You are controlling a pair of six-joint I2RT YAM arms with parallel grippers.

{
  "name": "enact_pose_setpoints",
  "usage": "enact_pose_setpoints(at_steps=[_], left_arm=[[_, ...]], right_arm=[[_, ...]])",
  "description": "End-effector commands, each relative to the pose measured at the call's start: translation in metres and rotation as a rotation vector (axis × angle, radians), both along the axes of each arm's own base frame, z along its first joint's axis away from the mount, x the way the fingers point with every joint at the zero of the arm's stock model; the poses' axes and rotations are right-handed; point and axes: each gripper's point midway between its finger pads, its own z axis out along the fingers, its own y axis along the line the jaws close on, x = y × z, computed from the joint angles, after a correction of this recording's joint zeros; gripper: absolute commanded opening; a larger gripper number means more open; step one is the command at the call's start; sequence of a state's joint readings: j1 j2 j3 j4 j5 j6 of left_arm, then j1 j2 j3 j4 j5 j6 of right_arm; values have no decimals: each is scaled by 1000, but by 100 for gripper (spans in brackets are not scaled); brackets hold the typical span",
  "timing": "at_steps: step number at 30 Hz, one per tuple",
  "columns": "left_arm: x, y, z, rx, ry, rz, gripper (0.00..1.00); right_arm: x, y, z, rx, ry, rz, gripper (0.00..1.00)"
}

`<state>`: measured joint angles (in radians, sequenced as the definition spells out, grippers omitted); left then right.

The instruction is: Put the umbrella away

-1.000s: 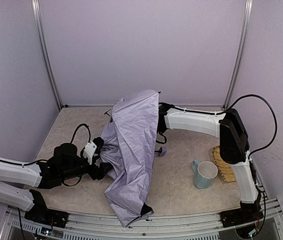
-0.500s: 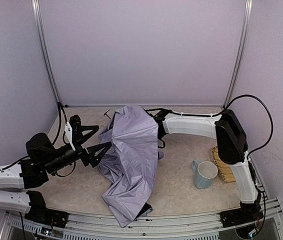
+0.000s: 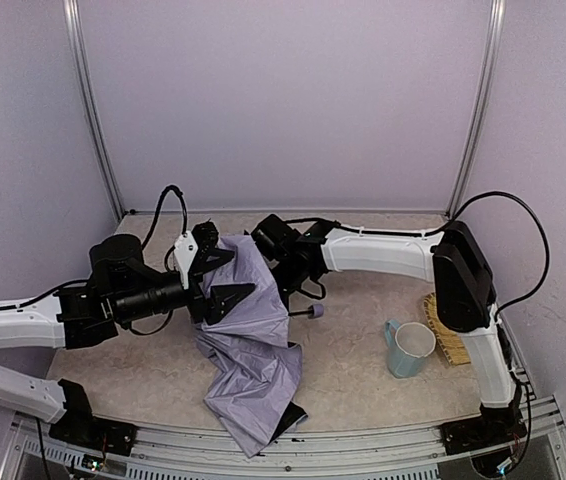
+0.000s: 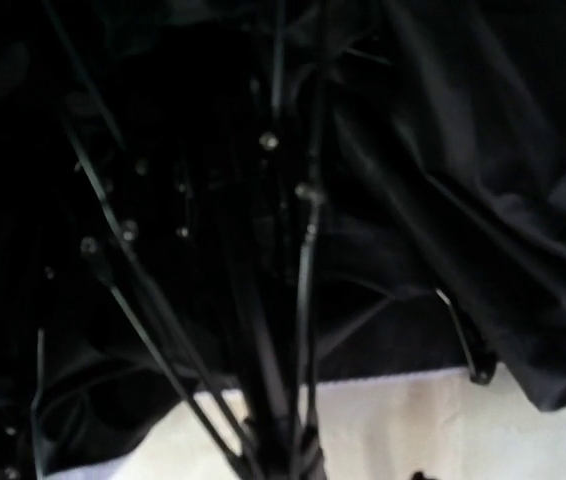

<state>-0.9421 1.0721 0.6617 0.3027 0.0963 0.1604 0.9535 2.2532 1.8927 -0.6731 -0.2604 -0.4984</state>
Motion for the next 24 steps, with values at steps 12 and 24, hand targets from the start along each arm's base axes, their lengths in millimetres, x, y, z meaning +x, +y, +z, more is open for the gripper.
enact_pose_setpoints(at_steps=[12, 24], left_arm=[[113, 43, -135, 165, 274, 295, 63], [113, 29, -223, 226, 509, 188, 58]], right_arm=[[-42, -52, 56, 91, 61, -135, 100], [-71, -59, 119, 152, -173, -102, 95]])
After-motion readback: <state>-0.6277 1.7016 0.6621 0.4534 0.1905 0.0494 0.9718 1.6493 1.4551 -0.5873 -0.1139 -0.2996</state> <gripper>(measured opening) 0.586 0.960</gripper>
